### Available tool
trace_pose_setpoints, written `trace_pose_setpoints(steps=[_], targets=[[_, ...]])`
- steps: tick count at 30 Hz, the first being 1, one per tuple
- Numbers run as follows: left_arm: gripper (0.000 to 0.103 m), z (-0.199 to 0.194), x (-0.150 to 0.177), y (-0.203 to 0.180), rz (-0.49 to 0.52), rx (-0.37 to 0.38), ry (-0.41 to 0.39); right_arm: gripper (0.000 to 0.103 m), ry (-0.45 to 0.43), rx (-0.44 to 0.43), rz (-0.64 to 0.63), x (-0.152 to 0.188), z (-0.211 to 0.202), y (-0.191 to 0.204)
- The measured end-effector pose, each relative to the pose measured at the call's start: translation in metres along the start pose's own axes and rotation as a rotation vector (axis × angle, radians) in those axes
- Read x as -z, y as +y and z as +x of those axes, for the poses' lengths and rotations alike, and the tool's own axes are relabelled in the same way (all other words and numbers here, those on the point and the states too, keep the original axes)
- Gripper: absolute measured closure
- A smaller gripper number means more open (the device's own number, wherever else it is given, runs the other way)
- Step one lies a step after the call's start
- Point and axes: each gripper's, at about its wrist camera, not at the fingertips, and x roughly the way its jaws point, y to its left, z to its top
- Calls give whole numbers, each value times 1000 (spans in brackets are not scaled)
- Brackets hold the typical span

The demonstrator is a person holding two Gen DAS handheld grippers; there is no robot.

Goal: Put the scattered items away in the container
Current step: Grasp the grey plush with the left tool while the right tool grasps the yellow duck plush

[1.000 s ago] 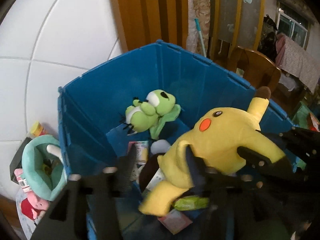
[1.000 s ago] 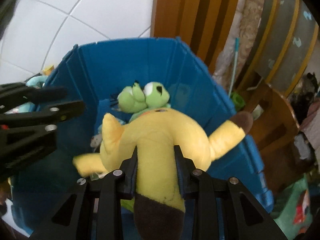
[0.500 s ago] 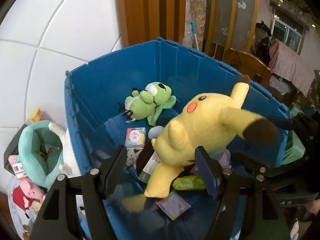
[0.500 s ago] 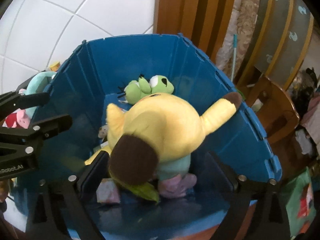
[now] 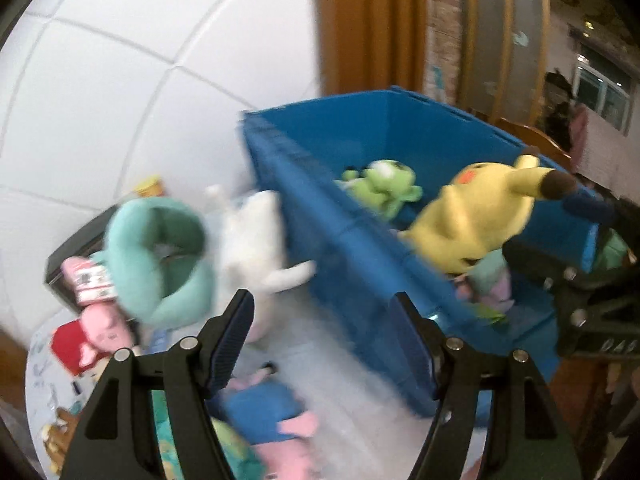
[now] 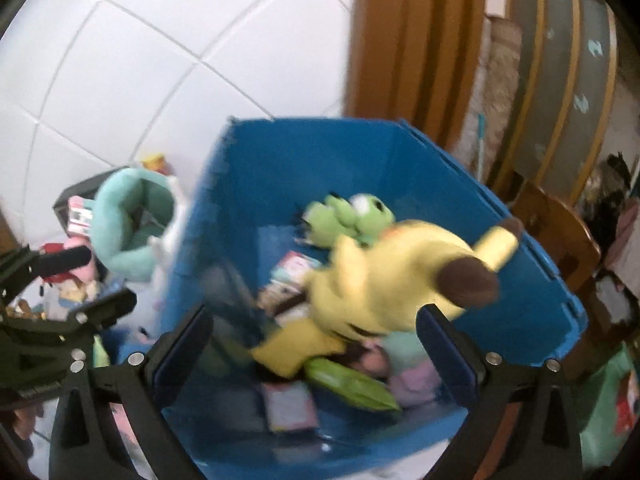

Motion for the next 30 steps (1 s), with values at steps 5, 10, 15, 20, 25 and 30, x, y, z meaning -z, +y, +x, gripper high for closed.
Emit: trace_pose_setpoints(steps=[5,10,15,20,25,30], targets=[[33,-15,38,77,-93,-78,13,0,-58,-75,-46,-17,-8,76],[33,-28,85,165,-212,-191,47,0,-65,-198,-140,-28,-4,168],[33,-48,143,255,-357,-309,84,0,-7,-324,-237,-21,18,266],[33,-73,216,333,-497,-414,137,0,79,-428,-306,-1,46,350],[33,-90,295,389,-614,-490,211,0,154,-514,-358,33,63,420],[33,-86,356,409,-664,-480,277,0,218,-566,-415,70,74,472]])
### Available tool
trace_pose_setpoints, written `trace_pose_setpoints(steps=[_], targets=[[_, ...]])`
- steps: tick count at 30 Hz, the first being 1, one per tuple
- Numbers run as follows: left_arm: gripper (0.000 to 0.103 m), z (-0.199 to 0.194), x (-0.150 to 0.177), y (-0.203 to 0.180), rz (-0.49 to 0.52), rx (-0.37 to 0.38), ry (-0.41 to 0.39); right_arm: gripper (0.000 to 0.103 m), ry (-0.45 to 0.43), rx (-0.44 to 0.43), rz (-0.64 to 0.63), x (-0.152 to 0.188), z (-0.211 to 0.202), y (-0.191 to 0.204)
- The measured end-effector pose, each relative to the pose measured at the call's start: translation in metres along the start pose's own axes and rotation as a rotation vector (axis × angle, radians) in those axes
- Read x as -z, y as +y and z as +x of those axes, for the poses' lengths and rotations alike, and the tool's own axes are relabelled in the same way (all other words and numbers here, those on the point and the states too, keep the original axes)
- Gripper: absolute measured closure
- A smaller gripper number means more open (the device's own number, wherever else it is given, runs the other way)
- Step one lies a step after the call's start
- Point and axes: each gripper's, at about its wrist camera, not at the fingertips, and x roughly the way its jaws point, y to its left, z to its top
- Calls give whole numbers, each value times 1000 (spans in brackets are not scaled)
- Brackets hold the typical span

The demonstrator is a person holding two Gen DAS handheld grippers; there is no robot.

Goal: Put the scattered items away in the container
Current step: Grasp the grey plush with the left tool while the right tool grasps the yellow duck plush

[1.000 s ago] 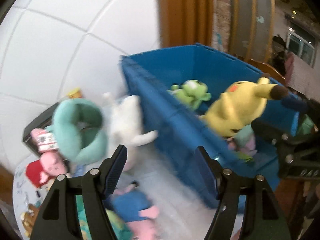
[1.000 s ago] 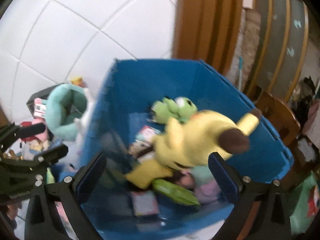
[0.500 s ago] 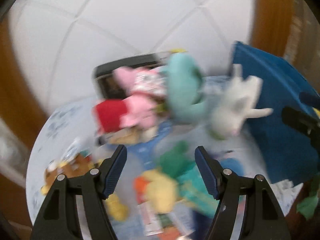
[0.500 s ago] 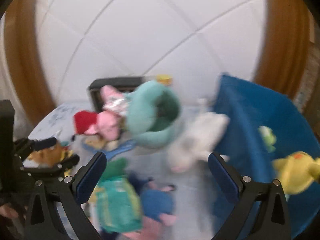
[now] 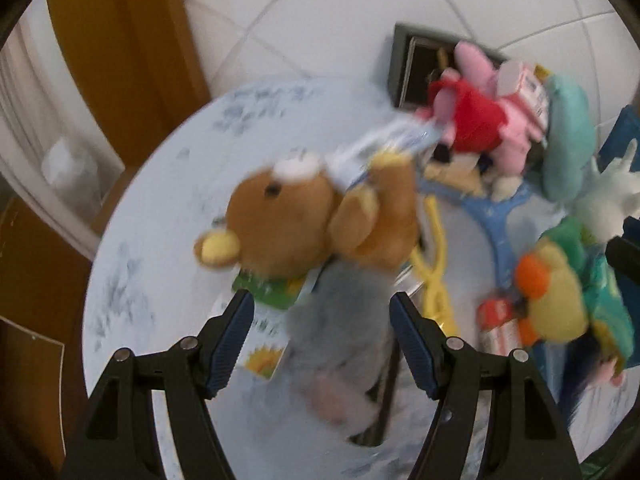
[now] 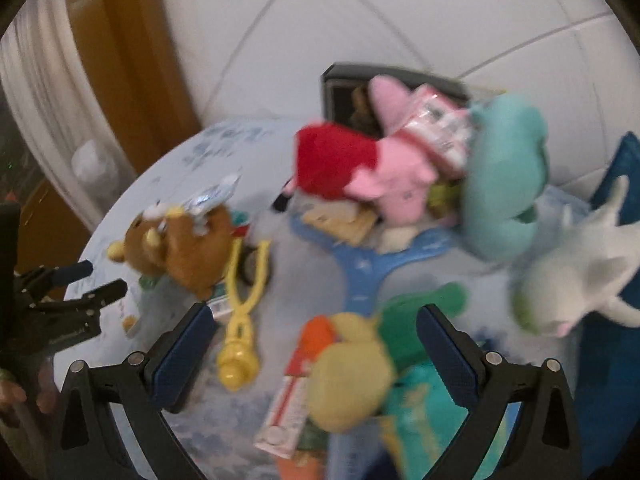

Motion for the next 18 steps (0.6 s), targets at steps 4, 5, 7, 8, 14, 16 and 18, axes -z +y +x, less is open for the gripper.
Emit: trace_pose_setpoints(steps=[4,5,7,8,14,16,18], targets=[[33,26,22,14,3,10,53,0,49,-3,14,12,25,16],[33,31,24,13,3,13,63,0,60,2,25,15,30,16],[33,42,30,11,2,19,84,0,85,11,46,22,38,13],[33,48,33,10,2,22,94,0,92,27,49,25,40,11],[33,76,37,-5,29,16,140,0,151,112,64,42,62,-10],[28,86,40,-7,24,19,148,0,172,127,59,48,70,-15],[24,90,40,-11,36,-4,134,0,187,140,49,55,79,-19]])
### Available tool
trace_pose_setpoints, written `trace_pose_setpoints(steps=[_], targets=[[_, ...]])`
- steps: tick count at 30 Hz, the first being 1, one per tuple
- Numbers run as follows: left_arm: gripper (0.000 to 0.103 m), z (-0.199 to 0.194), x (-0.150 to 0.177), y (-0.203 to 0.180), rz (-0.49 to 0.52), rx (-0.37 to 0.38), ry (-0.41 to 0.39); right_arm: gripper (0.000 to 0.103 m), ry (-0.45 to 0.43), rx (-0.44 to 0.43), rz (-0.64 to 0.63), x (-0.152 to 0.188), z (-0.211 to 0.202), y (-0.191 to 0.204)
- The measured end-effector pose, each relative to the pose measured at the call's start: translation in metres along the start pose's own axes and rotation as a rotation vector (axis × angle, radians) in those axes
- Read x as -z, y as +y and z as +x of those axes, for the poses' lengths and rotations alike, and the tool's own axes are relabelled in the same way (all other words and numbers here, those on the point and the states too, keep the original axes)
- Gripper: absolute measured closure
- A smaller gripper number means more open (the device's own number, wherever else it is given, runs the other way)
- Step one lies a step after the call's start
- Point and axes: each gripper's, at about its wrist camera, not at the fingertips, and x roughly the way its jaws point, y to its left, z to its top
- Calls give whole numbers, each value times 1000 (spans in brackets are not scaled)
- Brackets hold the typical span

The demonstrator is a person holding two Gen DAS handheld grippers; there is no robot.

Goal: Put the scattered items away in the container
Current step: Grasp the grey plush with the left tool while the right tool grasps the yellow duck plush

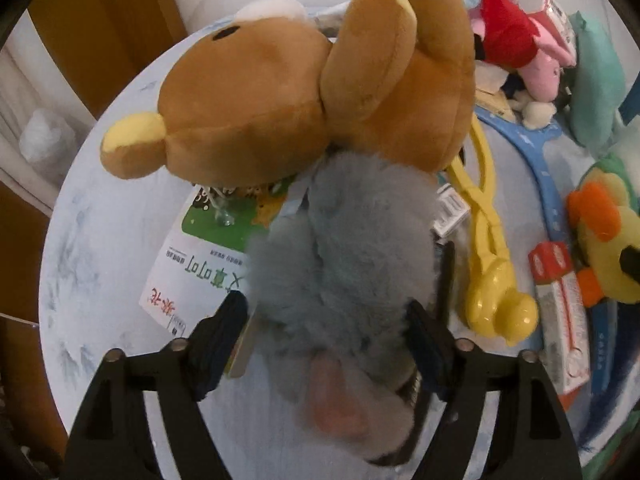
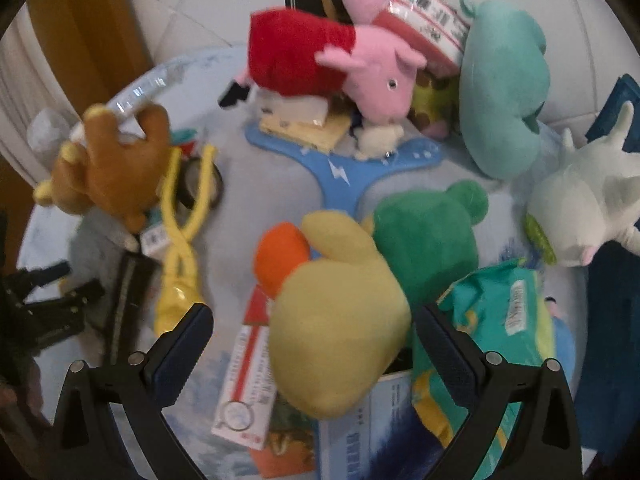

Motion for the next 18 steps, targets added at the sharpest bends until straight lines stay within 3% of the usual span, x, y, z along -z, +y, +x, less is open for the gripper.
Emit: trace_pose_setpoints(steps=[8,10,12,13,15,16,18], targets=[[24,4,3,-8,41,-22,-43,0,-6,70,-3,11,28,-7],[32,0,3,-9,43,-16,-46,0,-13,85,-8,11,29,-6],[55,-10,4,-11,48,13,-54,0,-23,81,-2,12,27,-6],[57,-12,5,-11,34,49,-43,2,-35,68,5,13,23,-6],[57,-7,6,-13,39,42,-35,12,-54,49,15,14,16,-6],[56,-4,7,-15,41,39,-30,12,-54,42,11,14,15,-5],[41,8,6,-14,24,44,-10,12,-47,43,6,12,20,-5]])
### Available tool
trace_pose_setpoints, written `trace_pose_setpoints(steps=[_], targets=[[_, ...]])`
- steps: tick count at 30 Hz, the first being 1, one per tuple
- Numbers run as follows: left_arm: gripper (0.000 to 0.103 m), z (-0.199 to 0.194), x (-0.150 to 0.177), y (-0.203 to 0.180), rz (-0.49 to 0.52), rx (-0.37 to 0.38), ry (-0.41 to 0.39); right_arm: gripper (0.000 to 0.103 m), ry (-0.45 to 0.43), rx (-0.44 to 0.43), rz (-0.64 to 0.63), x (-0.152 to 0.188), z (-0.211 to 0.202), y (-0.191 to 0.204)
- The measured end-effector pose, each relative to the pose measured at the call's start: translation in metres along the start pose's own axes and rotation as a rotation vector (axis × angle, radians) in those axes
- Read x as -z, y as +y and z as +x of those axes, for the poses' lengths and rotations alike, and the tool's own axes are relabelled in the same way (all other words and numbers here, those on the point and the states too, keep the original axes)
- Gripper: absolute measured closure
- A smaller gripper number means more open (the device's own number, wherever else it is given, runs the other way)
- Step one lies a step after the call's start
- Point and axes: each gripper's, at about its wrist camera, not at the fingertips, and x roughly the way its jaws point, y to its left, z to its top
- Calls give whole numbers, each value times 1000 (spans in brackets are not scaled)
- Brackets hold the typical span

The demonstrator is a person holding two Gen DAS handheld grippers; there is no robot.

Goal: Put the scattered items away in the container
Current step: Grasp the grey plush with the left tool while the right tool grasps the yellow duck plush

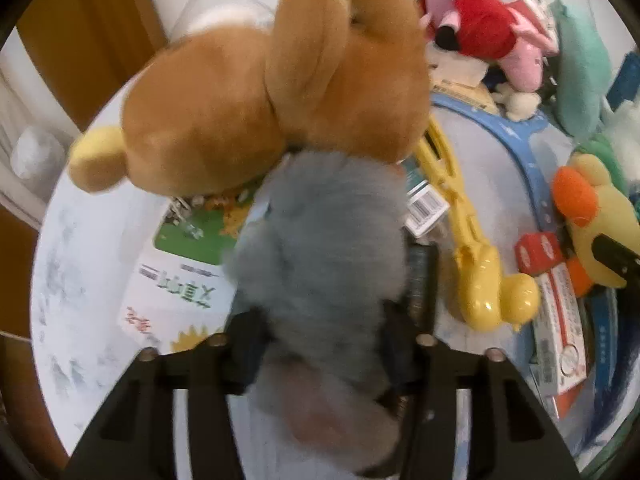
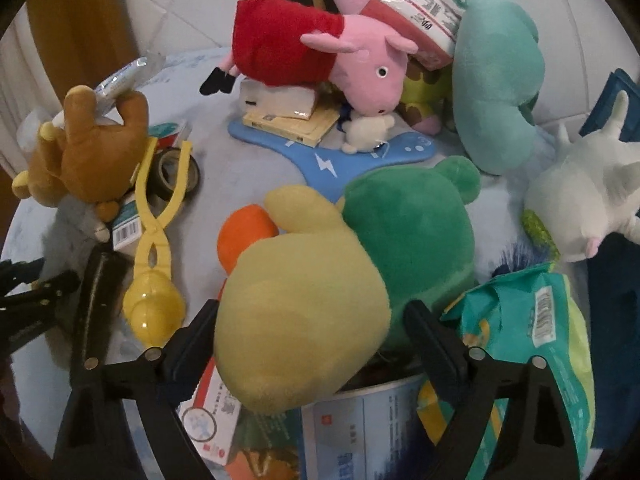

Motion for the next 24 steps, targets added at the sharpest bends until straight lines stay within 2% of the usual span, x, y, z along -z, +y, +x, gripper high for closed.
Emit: trace_pose_setpoints(steps=[3,5,7,8,9,15,19,24], targets=[[41,24,0,1,-21,-10,55,3,-21,38,-11,-3,9,1],[49,23,4,1,-23,-14,42,3,-17,92,-37,-7,18,3],[56,16,8,-2,-22,-14,15,11,-21,118,-60,-9,19,6],[58,10,9,-3,-21,-9,5,20,-30,126,-68,-10,16,7],[59,4,10,-3,-21,-4,-5,22,-38,134,-77,-11,14,8],[60,-50,6,-3,-26,13,-109,36,-88,49,1,-19,-16,-9],[60,-86,-2,-1,-11,31,-173,41,-147,-35,37,-24,-48,-16],[60,-103,-24,-22,14,55,-219,42,-202,-109,56,-30,-82,-15]])
